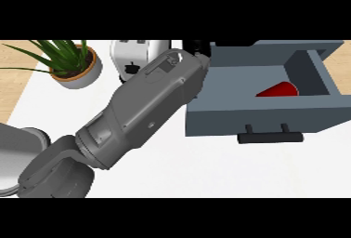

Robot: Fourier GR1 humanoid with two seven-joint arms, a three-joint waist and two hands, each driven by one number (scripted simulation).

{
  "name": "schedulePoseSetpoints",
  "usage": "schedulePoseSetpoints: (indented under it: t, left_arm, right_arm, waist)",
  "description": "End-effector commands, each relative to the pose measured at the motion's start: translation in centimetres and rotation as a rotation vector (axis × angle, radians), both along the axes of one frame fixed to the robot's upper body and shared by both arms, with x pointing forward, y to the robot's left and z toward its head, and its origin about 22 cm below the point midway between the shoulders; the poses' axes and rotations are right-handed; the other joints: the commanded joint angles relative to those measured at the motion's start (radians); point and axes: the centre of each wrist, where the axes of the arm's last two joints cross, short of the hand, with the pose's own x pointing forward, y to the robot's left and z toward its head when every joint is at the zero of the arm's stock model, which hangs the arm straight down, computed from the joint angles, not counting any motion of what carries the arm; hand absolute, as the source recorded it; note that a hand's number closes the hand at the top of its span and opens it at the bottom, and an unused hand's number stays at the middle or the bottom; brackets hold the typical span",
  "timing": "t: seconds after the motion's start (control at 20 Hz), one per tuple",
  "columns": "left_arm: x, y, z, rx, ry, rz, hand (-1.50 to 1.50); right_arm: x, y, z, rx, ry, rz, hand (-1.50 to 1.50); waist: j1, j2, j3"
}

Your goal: Pick up the can, place it into the drawer and close the drawer

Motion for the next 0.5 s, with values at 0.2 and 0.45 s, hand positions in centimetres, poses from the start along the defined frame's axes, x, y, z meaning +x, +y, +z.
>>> schedulePoseSetpoints:
  t: [0.2,0.45]
  left_arm:
    - [-0.3,0.0,-0.4,-0.009,0.034,0.008,-1.5]
    - [-0.4,-0.1,-0.1,0.0,0.048,0.011,-1.5]
  right_arm:
    - [6.0,4.1,-0.1,-0.215,-0.015,-0.03,-1.5]
    - [10.3,6.6,-1.6,-0.292,-0.035,-0.054,-1.5]
  waist:
    - [0.03,-0.007,0.0]
    - [0.046,-0.012,0.0]
